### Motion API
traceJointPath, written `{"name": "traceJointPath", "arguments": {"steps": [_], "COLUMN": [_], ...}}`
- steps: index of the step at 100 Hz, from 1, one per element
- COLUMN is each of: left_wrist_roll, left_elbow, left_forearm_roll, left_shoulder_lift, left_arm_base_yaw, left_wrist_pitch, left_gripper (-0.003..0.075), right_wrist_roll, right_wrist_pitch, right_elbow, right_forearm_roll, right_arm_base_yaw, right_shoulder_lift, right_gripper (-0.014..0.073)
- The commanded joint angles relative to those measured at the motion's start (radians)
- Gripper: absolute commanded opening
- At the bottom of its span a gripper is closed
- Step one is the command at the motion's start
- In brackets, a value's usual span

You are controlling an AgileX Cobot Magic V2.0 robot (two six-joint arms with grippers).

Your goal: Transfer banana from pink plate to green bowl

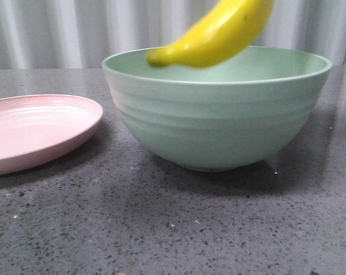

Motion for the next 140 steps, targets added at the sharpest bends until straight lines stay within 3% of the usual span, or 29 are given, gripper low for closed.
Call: {"name": "traceJointPath", "arguments": {"steps": [1,15,40,53,78,95,106,123,140], "left_wrist_roll": [0.001,0.001,0.001,0.001,0.001,0.001,0.001,0.001,0.001], "left_elbow": [-0.035,-0.035,-0.035,-0.035,-0.035,-0.035,-0.035,-0.031,0.001], "left_forearm_roll": [-0.011,-0.011,-0.011,-0.011,-0.011,-0.011,-0.011,-0.011,-0.011], "left_shoulder_lift": [-0.017,-0.017,-0.017,-0.017,-0.017,-0.017,-0.017,-0.029,-0.082], "left_arm_base_yaw": [-0.005,-0.005,-0.005,-0.005,-0.005,-0.005,-0.005,-0.005,-0.005], "left_wrist_pitch": [-0.074,-0.074,-0.074,-0.074,-0.074,-0.085,-0.085,-0.112,-0.178], "left_gripper": [0.0305,0.0305,0.0305,0.0305,0.0305,0.03,0.0239,0.0001,-0.002], "right_wrist_roll": [-0.01,-0.03,-0.055,-0.055,-0.055,-0.055,-0.055,-0.055,-0.055], "right_wrist_pitch": [-0.074,-0.06,-0.075,-0.075,-0.07,-0.03,0.004,0.022,0.012], "right_elbow": [-0.03,-0.03,-0.03,-0.03,-0.03,-0.03,-0.03,-0.03,-0.014], "right_forearm_roll": [-0.003,-0.013,-0.013,-0.048,-0.059,-0.14,-0.161,-0.195,-0.221], "right_arm_base_yaw": [0.011,0.029,0.04,0.04,0.04,0.04,0.04,0.04,0.04], "right_shoulder_lift": [0.016,0.057,0.062,0.062,0.056,0.022,-0.017,-0.092,-0.17], "right_gripper": [-0.0071,-0.0034,0.0288,0.0359,0.0358,0.0342,0.0222,-0.0074,-0.0065]}}
